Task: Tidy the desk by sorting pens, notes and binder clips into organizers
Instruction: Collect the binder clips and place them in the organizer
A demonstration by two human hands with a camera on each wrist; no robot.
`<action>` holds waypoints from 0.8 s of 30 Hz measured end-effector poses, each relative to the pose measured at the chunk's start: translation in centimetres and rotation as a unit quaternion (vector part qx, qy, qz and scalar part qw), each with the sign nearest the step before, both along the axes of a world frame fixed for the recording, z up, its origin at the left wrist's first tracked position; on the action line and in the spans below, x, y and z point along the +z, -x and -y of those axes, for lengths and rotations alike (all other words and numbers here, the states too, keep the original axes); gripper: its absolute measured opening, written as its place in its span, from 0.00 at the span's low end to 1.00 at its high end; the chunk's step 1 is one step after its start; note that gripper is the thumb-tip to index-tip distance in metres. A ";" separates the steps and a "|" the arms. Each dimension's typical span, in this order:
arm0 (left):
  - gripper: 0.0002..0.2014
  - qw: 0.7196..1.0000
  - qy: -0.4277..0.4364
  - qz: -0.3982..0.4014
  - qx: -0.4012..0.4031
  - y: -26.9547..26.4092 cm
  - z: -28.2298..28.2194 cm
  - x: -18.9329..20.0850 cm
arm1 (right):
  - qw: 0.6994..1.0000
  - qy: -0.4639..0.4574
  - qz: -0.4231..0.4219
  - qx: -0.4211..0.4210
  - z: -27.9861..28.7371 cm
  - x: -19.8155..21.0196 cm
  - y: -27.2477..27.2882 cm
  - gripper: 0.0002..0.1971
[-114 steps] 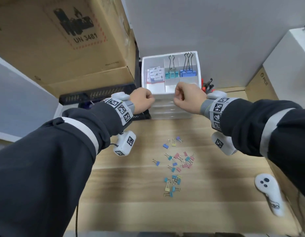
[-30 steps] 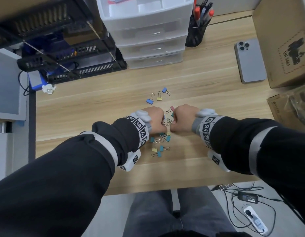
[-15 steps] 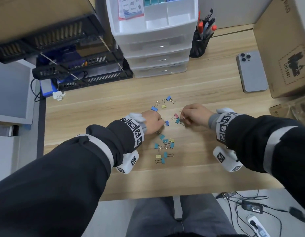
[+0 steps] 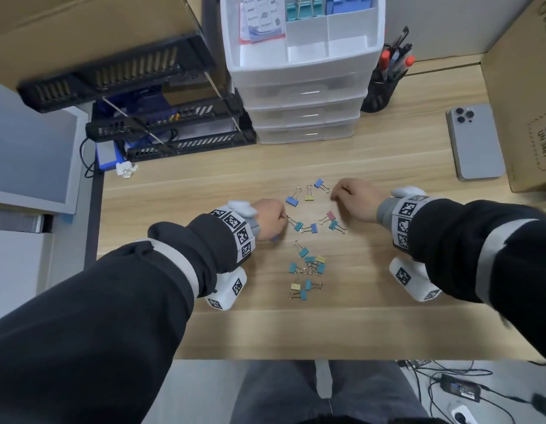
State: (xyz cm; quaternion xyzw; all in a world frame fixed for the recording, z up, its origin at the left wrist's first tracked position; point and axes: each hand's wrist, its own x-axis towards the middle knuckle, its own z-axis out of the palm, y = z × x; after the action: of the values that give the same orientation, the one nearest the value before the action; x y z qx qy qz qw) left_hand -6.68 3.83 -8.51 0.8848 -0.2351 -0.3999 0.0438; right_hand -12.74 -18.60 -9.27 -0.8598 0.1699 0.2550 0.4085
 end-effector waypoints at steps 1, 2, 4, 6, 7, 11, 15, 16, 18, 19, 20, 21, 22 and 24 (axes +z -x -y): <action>0.17 1.000 -0.004 0.000 0.000 -0.1 -0.1 0.1 | 1.000 0.009 0.000 0.026 0.0 -0.1 -0.1 0.16; 0.18 1.000 -0.005 0.001 0.004 -0.1 -0.2 0.1 | 0.999 0.014 -0.004 0.051 -0.1 -0.1 -0.1 0.17; 0.19 1.000 -0.008 0.003 0.012 -0.2 -0.2 0.1 | 0.995 0.031 -0.010 0.096 -0.4 0.0 -0.1 0.16; 0.20 1.000 -0.011 0.005 0.019 -0.3 -0.2 0.2 | 0.988 0.074 -0.004 0.134 -0.6 -0.2 -0.2 0.10; 0.21 1.000 -0.014 0.011 0.019 -0.3 -0.2 0.2 | 0.984 0.095 -0.002 0.148 -0.6 -0.3 -0.2 0.05; 0.23 0.999 -0.026 0.040 0.025 -0.3 -0.2 0.2 | 0.973 0.129 0.003 0.193 -0.6 -1.3 0.1 0.08; 0.21 0.999 -0.019 0.032 0.027 -0.4 -0.5 -0.1 | 0.969 0.148 0.026 0.197 -0.8 -1.7 0.2 0.06; 0.20 0.999 -0.014 0.026 0.029 -0.4 -0.6 -0.1 | 0.967 0.156 0.022 0.200 -0.9 -1.6 0.3 0.07; 0.19 0.999 -0.007 0.016 0.029 -0.3 -0.7 0.0 | 0.962 0.170 0.013 0.214 -0.9 -1.5 0.3 0.08; 0.19 0.999 -0.004 0.012 0.031 -0.2 -0.7 0.1 | 0.959 0.177 0.013 0.221 -1.0 -1.5 0.3 0.08; 0.20 0.999 -0.002 0.010 0.033 -0.2 -0.7 0.3 | 0.957 0.180 0.014 0.228 -1.1 -1.4 0.3 0.08; 0.20 0.999 -0.002 0.009 0.036 -0.2 -0.7 0.4 | 0.955 0.182 0.017 0.233 -1.3 -1.5 0.3 0.08; 0.20 0.999 -0.003 0.007 0.037 -0.2 -0.6 0.5 | 0.953 0.184 0.014 0.239 -1.4 -1.5 0.3 0.09; 0.19 0.999 -0.003 0.000 0.041 -0.1 -0.5 0.7 | 0.949 0.187 0.003 0.252 -1.5 -1.5 0.2 0.10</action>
State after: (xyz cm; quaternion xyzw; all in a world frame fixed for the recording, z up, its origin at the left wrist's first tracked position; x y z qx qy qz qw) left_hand -6.55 4.32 -7.84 0.8938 -0.1977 -0.3984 0.0573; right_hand -12.93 -17.05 -10.79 -0.9364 -0.0089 0.3106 0.1629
